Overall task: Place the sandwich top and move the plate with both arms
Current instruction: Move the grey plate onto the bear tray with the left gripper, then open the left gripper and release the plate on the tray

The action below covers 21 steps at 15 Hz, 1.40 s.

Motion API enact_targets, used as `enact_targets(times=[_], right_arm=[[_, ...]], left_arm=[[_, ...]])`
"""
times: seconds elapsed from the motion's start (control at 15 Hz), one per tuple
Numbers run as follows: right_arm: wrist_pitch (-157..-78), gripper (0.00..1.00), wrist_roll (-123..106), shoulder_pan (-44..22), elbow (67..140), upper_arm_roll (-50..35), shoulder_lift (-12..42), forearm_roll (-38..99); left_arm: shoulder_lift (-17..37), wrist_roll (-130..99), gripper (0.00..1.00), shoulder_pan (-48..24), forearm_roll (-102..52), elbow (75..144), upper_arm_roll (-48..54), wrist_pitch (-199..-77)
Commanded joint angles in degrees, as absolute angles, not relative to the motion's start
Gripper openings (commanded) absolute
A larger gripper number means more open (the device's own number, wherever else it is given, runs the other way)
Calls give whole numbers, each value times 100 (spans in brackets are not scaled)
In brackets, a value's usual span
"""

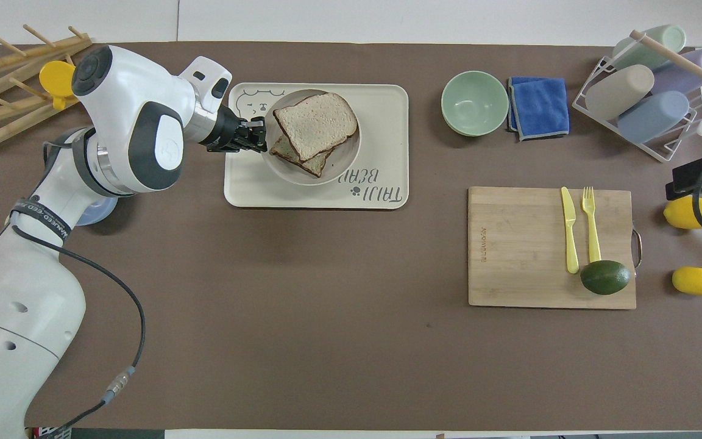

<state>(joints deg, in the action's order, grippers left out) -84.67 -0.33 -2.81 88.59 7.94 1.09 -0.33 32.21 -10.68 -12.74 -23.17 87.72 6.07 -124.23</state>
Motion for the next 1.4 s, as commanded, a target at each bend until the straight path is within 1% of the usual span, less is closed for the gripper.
enact_targets(times=[0.0, 0.4, 0.47, 0.53, 0.8, 0.87, 1.07, 1.2, 1.33], right_arm=[[-8429, 100, -158, -255, 8991, 782, -9, 9], [-8429, 100, -158, -255, 8991, 782, -9, 9], [-8429, 100, -158, -255, 8991, 782, -9, 9], [-8429, 100, -158, -255, 8983, 782, -9, 9], [-8429, 100, -158, -255, 8991, 782, -9, 9], [-8429, 100, -158, -255, 8991, 782, -9, 9], [-8429, 100, -158, -255, 8991, 782, -9, 9], [-8429, 100, -158, -255, 8991, 782, -9, 9], [-8429, 100, -158, -255, 8991, 782, -9, 9]], left_arm=[[3349, -1020, 0, -1274, -2119, 8656, 624, -12716], [3305, -1011, 0, -1336, -2118, 8991, 633, -12998], [3296, -1011, 26, -1319, -2118, 9009, 633, -12982], [3296, -1002, 99, -1301, -2118, 8974, 633, -12929], [3270, -1011, 100, -1222, -2066, 8667, 624, -12455], [3156, -1019, 100, -1161, -2057, 8631, 615, -12341], [2533, -1063, 100, -1020, -1995, 8762, 432, -12086], [2173, -1072, 100, -915, -1891, 8745, 308, -11552], [1734, -1020, 100, -923, -1059, 8736, 185, -11041]])
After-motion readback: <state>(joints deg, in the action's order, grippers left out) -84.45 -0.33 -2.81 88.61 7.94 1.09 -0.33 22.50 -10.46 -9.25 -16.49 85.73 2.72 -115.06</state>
